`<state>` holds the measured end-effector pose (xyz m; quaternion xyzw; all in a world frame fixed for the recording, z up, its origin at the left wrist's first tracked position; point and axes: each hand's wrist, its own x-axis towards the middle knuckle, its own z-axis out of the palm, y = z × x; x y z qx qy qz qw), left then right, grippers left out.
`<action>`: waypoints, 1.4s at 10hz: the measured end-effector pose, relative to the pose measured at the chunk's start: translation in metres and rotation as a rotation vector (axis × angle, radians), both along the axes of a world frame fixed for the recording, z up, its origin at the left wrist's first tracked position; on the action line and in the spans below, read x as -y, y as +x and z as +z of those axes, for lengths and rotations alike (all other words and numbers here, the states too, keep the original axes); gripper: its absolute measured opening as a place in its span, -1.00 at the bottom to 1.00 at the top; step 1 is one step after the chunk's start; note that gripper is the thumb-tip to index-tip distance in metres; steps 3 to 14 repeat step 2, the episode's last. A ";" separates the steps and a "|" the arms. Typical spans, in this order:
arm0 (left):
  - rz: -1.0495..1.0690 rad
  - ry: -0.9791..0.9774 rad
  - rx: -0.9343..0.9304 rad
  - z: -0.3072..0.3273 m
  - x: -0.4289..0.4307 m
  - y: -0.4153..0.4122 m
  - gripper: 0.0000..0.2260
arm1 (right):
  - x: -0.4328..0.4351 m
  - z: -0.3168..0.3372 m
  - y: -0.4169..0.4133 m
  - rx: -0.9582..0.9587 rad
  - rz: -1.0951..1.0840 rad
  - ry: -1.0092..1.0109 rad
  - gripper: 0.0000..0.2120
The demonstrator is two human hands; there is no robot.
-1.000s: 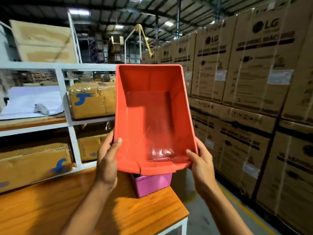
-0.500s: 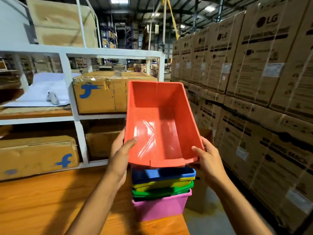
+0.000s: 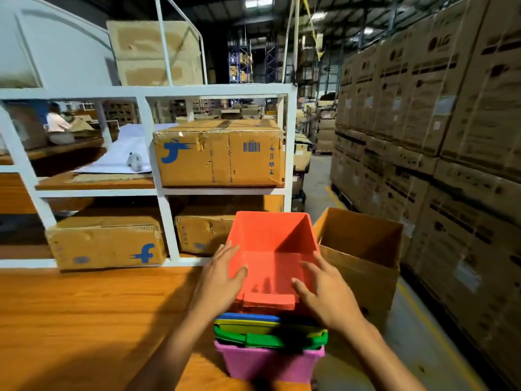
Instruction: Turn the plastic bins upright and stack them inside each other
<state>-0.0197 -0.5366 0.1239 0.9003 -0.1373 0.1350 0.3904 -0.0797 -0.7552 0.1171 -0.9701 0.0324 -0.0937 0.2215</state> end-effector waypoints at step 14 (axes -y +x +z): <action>0.032 0.265 0.073 -0.005 0.007 -0.023 -0.39 | 0.011 -0.010 -0.014 0.121 0.108 0.030 -0.37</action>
